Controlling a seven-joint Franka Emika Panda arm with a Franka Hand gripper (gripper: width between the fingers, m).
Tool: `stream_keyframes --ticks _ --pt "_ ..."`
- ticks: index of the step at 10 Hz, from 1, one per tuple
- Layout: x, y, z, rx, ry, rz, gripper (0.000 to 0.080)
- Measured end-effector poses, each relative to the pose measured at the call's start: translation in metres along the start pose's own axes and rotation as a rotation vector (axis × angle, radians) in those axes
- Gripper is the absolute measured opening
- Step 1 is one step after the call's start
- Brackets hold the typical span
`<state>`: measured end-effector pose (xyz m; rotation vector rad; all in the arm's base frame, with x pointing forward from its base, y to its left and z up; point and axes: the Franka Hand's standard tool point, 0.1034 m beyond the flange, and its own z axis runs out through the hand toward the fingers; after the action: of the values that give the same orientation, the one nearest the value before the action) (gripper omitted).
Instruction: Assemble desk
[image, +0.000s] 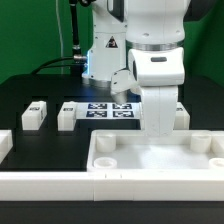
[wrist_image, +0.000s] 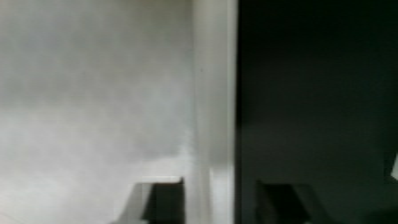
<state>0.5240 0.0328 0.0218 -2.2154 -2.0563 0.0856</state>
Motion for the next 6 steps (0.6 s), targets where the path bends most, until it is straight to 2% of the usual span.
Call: stream_keyframes --ticks 1,2,3,4,6 --pt "-0.0001 0.0 0.0 0.0 0.0 0.0 0.0349" --pt "-0.0001 0.0 0.0001 0.0 0.0 0.0 0.0349" --pt "-0.0002 -0.0001 0.0002 0.0 0.0 0.0 0.0553" --pt "-0.0002 -0.0001 0.0002 0.0 0.0 0.0 0.0623" --pt "-0.0003 -0.0001 0.0002 0.0 0.0 0.001 0.0642"
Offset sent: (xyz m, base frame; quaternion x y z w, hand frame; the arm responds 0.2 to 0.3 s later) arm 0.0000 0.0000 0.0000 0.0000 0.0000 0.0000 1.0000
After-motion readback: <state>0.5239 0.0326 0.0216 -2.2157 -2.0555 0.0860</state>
